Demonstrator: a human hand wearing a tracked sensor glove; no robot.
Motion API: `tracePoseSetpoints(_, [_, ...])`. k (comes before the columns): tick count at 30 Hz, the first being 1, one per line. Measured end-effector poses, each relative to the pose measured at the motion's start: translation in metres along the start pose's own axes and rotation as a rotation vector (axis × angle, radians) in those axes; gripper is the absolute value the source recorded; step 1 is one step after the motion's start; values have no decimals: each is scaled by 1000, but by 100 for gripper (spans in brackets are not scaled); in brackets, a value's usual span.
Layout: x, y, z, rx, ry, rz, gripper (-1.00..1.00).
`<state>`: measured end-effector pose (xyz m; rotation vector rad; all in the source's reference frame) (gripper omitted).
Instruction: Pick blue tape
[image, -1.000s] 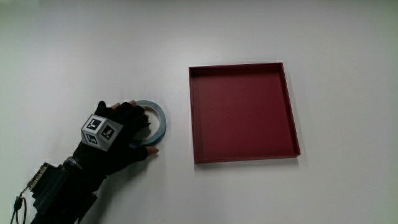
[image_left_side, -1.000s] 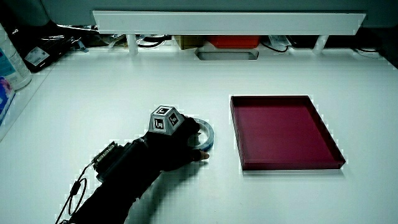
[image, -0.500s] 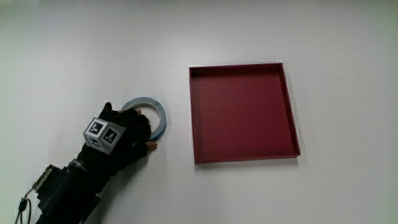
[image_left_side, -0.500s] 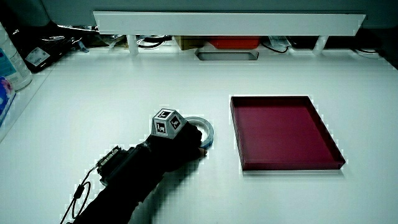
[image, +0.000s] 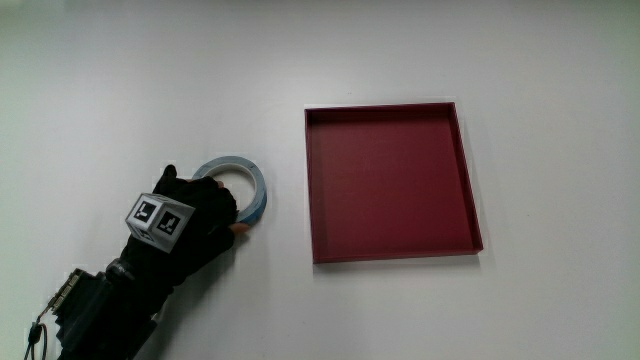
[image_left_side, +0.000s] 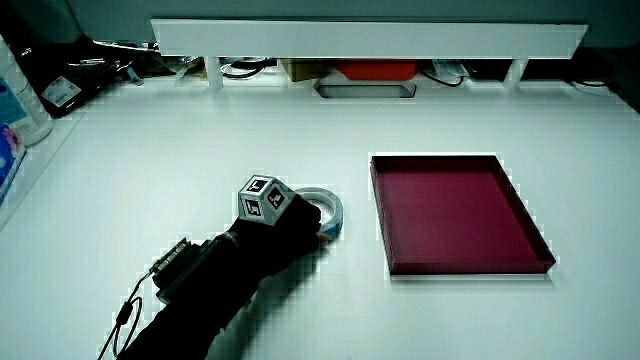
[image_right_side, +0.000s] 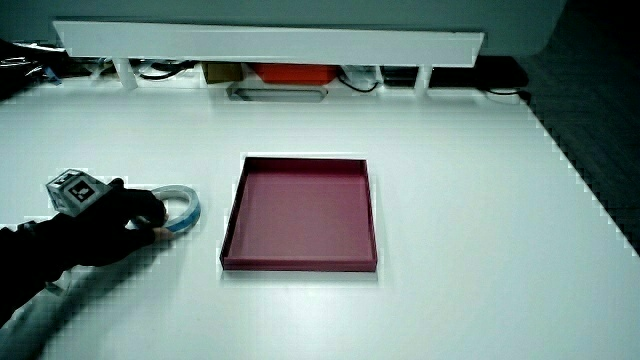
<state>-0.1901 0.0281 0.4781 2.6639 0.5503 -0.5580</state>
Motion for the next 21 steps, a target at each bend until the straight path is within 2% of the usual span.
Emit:
tracePoseSetpoints(2, [6, -2, 8, 18, 21, -4, 100])
tracePoseSetpoints(4, [10, -4, 11, 27, 3, -12, 100])
tracePoseSetpoints(5, [17, -5, 17, 24, 37, -9, 100])
tracePoseSetpoints(6, [22, -5, 18, 37, 37, -44, 100])
tracePoseSetpoints(7, [23, -5, 15, 49, -4, -54, 100])
tracePoseSetpoints(8, [33, -4, 21, 41, 47, -70, 100])
tracePoseSetpoints(10, [48, -4, 28, 57, 60, -120, 100])
tracePoseSetpoints(12, [61, -4, 33, 67, 82, -138, 100])
tracePoseSetpoints(13, [65, -3, 33, 74, 40, -163, 100])
tracePoseSetpoints(14, [73, -2, 37, 76, 69, -176, 100])
tracePoseSetpoints(16, [76, 1, 33, 112, 13, -230, 100])
tracePoseSetpoints(19, [93, 10, 45, 124, 39, -273, 100])
tracePoseSetpoints(20, [88, 14, 36, 132, -4, -285, 100])
tracePoseSetpoints(21, [92, 17, 37, 170, -2, -307, 100])
